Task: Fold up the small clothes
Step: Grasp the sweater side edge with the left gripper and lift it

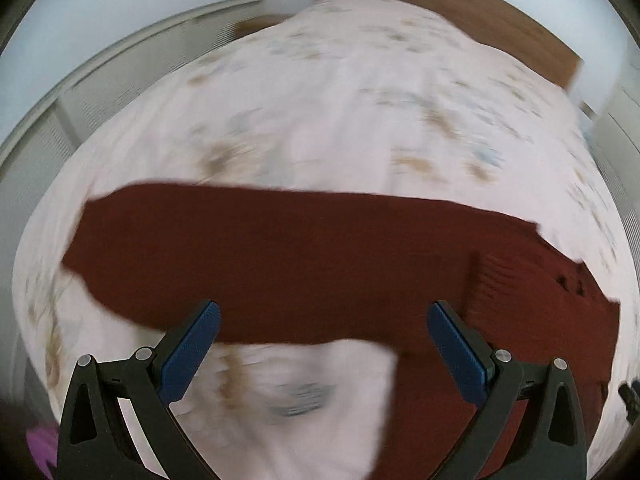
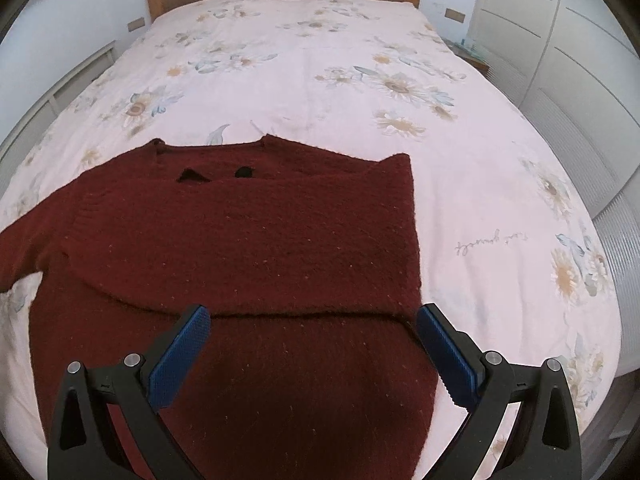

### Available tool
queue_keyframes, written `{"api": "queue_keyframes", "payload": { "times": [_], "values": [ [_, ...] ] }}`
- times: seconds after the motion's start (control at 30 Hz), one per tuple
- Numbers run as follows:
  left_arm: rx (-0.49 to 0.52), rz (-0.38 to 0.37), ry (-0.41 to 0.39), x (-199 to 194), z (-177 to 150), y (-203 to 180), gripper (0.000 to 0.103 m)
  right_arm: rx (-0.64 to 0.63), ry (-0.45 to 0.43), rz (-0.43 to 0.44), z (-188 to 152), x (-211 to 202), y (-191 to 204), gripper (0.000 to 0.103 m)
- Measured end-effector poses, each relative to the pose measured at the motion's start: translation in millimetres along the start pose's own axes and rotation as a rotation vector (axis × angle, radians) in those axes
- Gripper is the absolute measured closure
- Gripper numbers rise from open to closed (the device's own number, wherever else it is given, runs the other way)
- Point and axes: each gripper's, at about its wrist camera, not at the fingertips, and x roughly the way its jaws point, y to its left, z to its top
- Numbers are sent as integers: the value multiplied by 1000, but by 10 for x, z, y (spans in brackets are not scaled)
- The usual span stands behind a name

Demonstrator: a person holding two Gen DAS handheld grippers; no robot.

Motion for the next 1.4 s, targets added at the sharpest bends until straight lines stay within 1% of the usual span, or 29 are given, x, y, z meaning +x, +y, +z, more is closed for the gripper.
{"api": "queue_keyframes", "payload": {
  "times": [0.03,0.13,0.2,0.4,0.43,0.5,0.7,0.77,0.83,0.9,0.97,1.0,1.07,1.1,1.17,1.23,1.3,1.4],
  "values": [
    [-41,15,10,-28,-4,192,1,1,2,-5,-2,-6,-2,1],
    [-141,45,30,-57,-40,538,1,17,9,-18,0,-16,7,1],
    [-224,59,50,-24,-57,784,1,26,12,-20,2,-14,19,1],
    [-403,87,97,93,-133,1282,1,36,15,-27,-16,-21,39,1],
    [-445,90,117,144,-149,1374,1,41,19,-31,-22,-13,38,1],
    [-495,90,147,226,-166,1502,1,43,24,-38,-30,1,36,1],
    [-556,128,173,415,-136,1730,1,38,34,-52,-10,45,52,1],
    [-558,132,182,469,-115,1765,2,42,34,-53,0,60,56,1],
    [-535,122,176,494,-86,1772,2,42,34,-53,5,73,66,1],
    [-507,99,165,499,-55,1767,10,40,35,-49,2,89,74,1],
    [-469,78,145,471,-22,1756,48,39,38,-46,-3,109,80,1],
    [-456,80,144,458,-10,1755,55,38,39,-45,-3,114,79,1],
    [-424,52,139,417,25,1757,84,37,40,-41,-7,116,72,1],
    [-401,30,140,380,46,1746,88,37,38,-40,-9,110,66,1],
    [-354,28,142,294,87,1688,89,36,31,-38,-10,93,53,1],
    [-291,16,121,153,143,1564,89,34,23,-37,-5,63,50,1],
    [-231,-20,102,4,207,1393,89,31,12,-32,0,27,40,1],
    [-132,-72,66,-246,314,1016,89,33,-9,-31,14,-44,-24,1]
  ]
}}
